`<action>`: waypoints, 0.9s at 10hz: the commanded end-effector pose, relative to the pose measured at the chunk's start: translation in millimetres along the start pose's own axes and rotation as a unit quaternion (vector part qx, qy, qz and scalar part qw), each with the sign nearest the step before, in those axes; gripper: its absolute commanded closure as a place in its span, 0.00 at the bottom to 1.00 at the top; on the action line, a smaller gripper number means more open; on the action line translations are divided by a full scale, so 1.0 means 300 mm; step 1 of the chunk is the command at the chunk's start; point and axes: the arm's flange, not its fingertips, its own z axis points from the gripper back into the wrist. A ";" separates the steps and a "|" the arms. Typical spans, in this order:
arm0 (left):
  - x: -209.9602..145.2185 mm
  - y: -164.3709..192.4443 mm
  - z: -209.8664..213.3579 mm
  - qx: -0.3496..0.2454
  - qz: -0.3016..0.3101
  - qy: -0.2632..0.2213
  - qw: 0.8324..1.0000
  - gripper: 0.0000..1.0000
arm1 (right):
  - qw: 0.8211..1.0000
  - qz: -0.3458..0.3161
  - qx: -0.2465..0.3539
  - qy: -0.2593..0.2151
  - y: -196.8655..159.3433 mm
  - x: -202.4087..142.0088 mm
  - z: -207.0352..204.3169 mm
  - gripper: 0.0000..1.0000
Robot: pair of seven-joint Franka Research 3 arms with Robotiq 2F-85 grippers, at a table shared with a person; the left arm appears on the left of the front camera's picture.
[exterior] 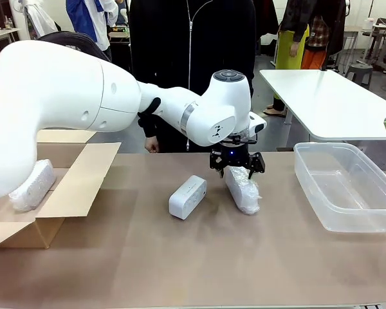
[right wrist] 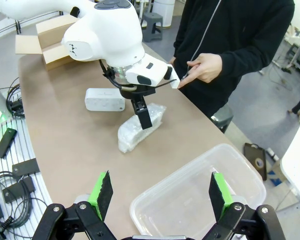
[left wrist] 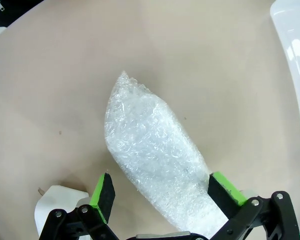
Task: Separate and place wrapped and unwrapped clocks.
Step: Pick up the Digital clock indicated by the person.
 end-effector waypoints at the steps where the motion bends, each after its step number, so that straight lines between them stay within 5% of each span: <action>1: 0.020 -0.026 -0.003 0.023 0.005 -0.008 1.000 0.00 | 1.000 0.004 0.009 -0.012 -0.005 0.000 -0.008 0.00; 9: 0.054 -0.048 0.068 0.030 0.003 -0.027 0.999 0.00 | 1.000 0.004 0.009 -0.012 -0.005 0.000 -0.008 0.00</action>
